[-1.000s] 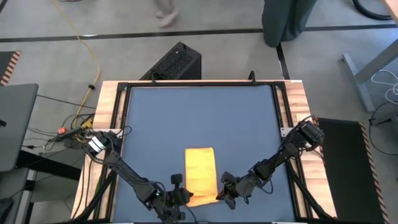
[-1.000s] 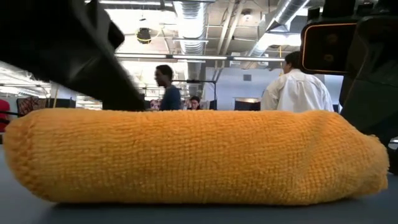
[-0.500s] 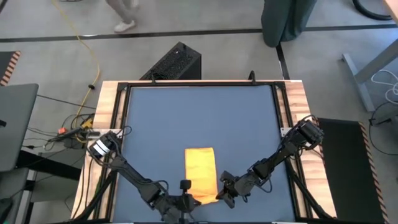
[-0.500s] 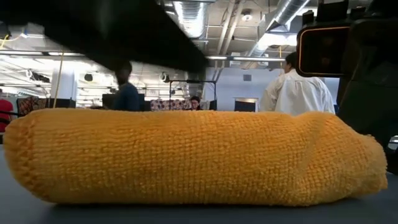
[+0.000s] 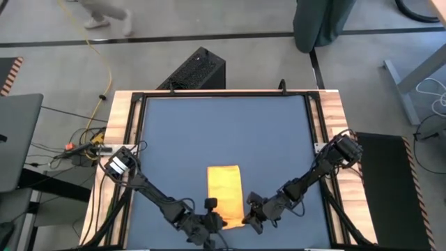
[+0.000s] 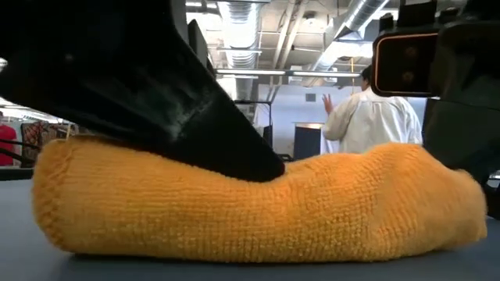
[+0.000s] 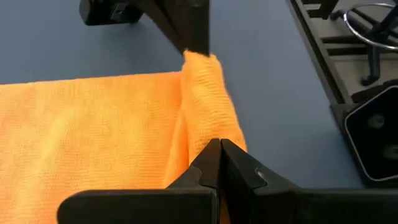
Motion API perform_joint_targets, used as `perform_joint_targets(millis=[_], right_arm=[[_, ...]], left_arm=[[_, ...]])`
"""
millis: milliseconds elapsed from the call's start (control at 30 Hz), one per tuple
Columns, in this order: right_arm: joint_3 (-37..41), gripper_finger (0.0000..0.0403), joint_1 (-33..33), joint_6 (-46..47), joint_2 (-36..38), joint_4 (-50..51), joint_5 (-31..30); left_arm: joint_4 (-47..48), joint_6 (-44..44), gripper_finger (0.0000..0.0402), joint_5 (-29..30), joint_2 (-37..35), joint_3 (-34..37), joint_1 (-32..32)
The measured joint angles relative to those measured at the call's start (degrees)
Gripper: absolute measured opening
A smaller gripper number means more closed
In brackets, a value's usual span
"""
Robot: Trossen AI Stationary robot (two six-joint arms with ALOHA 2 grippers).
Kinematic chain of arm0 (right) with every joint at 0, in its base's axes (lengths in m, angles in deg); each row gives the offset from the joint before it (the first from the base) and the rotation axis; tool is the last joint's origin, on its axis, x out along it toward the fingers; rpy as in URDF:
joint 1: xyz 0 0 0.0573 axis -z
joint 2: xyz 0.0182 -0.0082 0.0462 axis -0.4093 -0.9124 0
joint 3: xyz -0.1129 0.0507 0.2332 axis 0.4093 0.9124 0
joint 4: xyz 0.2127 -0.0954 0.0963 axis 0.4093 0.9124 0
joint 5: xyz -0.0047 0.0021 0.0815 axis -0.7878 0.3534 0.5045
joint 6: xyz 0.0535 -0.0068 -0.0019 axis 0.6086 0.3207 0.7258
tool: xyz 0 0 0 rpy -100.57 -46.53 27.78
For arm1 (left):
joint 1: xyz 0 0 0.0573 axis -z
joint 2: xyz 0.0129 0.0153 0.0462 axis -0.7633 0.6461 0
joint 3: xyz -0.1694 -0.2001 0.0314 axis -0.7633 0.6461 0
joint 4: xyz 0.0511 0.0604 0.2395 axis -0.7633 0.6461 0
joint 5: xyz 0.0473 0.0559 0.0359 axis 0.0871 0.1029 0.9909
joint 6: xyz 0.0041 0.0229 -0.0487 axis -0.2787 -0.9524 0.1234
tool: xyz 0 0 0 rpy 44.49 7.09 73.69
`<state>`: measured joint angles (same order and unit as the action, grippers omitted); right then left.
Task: Roll towel into tight, uniform cylinder
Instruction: Roll the orange microfiber towel
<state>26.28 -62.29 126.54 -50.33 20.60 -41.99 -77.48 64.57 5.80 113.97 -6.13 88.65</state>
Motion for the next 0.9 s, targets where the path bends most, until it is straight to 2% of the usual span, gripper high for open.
perform_joint_targets(millis=[200,367,600,733,800,900], right_arm=[[-1.1,0.007,-0.1,-2.83,-0.06,1.01,0.3],[-1.21,0.0088,0.35,-7.13,2.98,4.38,2.0],[-0.82,0.0092,0.46,-12.24,10.03,16.15,1.79],[-0.9,0.0092,-0.71,-21.38,13.62,20.43,-1.36],[-0.9,0.0092,-1.92,-28.6,14.55,18.07,-5.09],[-1.04,0.0092,-4.52,-44.68,15.0,12.29,-8.01]], left_arm=[[1.64,0.64,0.0,-0.79,0.02,0.0,-0.42],[2.1,1.42,0.0,-0.85,0.02,0.0,-0.39],[2.21,1.44,0.0,-0.9,0.02,0.0,-0.55],[2.34,0.69,0.0,-1.05,0.04,-0.02,-0.97],[2.4,-0.01,0.0,-1.17,0.04,-0.02,-1.38],[2.34,-0.48,0.0,-3.1,0.04,-0.02,-2.25]])
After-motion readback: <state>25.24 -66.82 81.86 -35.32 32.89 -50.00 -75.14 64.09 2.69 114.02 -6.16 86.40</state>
